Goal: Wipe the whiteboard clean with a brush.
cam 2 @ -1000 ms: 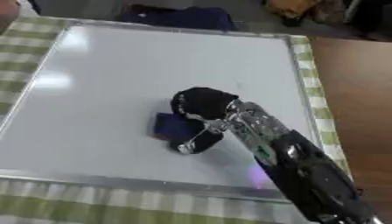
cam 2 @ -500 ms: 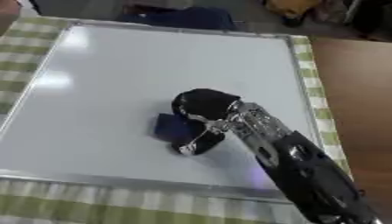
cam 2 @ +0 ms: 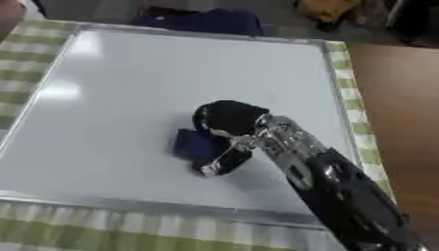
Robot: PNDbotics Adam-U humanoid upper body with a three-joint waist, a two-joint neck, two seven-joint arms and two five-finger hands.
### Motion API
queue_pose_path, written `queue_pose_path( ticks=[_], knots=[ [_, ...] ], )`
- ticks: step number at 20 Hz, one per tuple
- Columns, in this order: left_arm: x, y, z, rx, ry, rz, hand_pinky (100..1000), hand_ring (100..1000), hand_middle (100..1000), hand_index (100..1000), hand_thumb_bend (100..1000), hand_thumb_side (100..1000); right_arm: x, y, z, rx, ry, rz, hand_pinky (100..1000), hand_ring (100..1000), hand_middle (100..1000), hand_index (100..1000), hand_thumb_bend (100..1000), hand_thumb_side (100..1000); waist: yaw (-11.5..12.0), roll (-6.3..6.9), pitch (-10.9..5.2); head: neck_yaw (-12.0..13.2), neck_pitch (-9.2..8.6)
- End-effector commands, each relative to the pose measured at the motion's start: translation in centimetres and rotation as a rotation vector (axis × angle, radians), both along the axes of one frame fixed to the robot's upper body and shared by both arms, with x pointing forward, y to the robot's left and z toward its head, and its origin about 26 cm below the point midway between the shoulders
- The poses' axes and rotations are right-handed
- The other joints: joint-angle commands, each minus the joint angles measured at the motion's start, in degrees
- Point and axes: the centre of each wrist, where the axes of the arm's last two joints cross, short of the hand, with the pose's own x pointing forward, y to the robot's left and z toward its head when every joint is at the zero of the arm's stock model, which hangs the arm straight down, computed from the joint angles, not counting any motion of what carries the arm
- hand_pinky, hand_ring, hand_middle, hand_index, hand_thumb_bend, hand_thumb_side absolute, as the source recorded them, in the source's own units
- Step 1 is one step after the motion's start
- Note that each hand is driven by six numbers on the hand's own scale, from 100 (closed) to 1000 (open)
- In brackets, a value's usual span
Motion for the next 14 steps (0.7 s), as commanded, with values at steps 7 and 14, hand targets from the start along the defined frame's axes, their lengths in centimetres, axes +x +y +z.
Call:
queue_pose_path(
  ticks=[7,14],
  knots=[
    [-0.14,-0.22,0.85,0.010,-0.029,-0.012,528,548,534,407,138,1000,-0.14,-0.63,1.32,0.024,-0.045,-0.005,788,834,508,100,144,428,-0.2,0.30,-0.93,0.2,-0.74],
    [-0.14,-0.23,0.86,0.010,-0.029,-0.013,529,549,534,407,138,1000,-0.34,-0.71,1.70,0.041,-0.050,0.000,782,826,488,100,100,386,-0.2,0.32,-0.96,0.2,-0.66]
  ],
)
